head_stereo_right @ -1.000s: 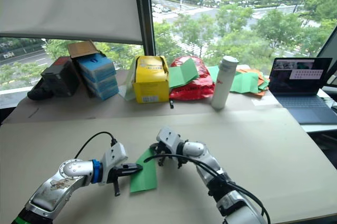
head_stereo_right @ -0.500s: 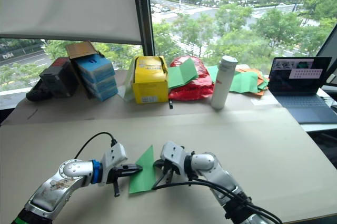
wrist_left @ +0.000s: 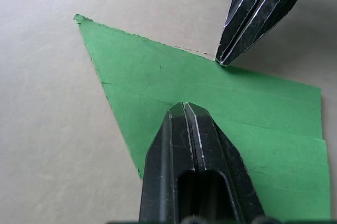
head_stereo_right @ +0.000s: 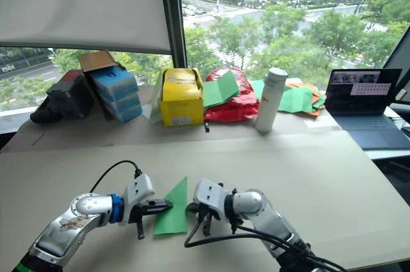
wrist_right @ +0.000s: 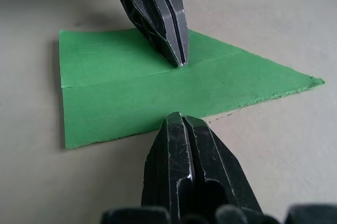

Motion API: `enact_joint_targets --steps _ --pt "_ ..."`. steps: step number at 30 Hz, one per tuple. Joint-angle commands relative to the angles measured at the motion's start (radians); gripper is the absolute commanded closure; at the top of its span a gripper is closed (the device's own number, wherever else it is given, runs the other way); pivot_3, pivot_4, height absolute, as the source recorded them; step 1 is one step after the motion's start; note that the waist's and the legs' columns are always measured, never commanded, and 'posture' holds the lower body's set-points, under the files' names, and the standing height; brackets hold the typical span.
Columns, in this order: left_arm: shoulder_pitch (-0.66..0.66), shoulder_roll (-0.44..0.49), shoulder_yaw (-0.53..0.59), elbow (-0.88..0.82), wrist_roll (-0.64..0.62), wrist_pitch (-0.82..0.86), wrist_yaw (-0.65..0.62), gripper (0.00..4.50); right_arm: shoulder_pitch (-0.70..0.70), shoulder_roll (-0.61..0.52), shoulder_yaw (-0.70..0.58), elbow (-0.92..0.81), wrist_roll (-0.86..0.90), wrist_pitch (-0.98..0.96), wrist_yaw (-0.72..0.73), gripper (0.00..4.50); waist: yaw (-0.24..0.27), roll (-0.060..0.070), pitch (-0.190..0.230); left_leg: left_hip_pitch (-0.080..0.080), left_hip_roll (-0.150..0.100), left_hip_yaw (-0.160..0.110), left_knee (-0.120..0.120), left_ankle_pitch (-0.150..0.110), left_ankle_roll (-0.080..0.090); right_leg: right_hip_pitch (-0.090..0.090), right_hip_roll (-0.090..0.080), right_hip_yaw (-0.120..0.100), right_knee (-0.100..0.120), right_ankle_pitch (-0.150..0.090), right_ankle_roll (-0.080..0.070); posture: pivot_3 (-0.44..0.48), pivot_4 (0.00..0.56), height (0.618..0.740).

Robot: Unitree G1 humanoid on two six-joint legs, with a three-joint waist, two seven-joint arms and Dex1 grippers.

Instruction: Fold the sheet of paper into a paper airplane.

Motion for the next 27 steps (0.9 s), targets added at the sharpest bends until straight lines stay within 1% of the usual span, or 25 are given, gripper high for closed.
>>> enact_joint_targets --steps 1,6,10,13,19,22,27 --pt "0.020 0.016 -0.025 0.015 0.012 0.034 -0.007 4.48 0.020 0.006 0.050 0.046 -0.024 0.021 0.005 4.50 0.000 0.000 0.000 0.000 0.000 0.000 0.000 0.000 0.000 0.000 0.000 0.000 0.000 0.000 0.000 0.000 0.150 0.740" --pt "0.019 0.019 -0.026 0.017 0.013 0.031 -0.010 4.48 0.011 0.015 -0.060 -0.080 0.092 0.033 0.017 4.50 0.002 0.000 0.000 0.000 0.000 0.000 0.000 0.000 0.000 0.000 0.000 0.000 0.000 0.000 0.000 0.000 0.150 0.740" --pt "0.018 0.021 -0.027 0.019 0.014 0.031 -0.014 4.48 0.021 0.026 -0.054 -0.127 0.123 0.041 0.022 4.50 0.002 0.000 0.001 -0.003 0.000 0.000 0.000 0.000 0.000 -0.003 0.000 0.000 0.000 0.000 0.000 0.000 0.150 0.740" --pt "0.018 0.022 -0.029 0.018 0.015 0.031 -0.015 4.48 0.026 0.033 -0.032 -0.114 0.103 0.037 0.010 4.50 0.003 0.000 0.001 -0.003 0.000 0.000 0.000 0.000 0.000 -0.003 0.000 0.000 0.000 0.000 0.000 0.000 0.150 0.740" --pt "0.020 0.020 -0.028 0.010 0.012 0.034 -0.012 4.48 0.002 0.049 -0.040 0.030 0.032 -0.011 -0.066 4.50 0.002 0.000 0.001 -0.003 0.000 0.000 0.001 0.000 0.000 -0.003 0.000 0.000 0.000 0.000 0.000 0.000 0.150 0.740" --pt "0.021 0.022 -0.026 0.009 0.012 0.035 -0.012 4.48 0.002 0.037 -0.039 0.050 0.032 -0.034 -0.050 4.50 0.002 0.000 0.001 -0.003 0.000 0.000 0.001 0.000 0.000 -0.002 0.000 -0.001 0.000 0.000 0.000 0.000 0.150 0.740" --pt "0.016 0.022 -0.026 0.014 0.013 0.033 -0.012 4.48 0.048 0.001 0.019 0.012 0.047 -0.018 0.028 4.50 0.003 0.000 0.001 -0.003 0.000 0.000 0.001 0.000 0.000 -0.002 0.000 -0.001 0.000 0.000 0.000 0.000 0.150 0.740"
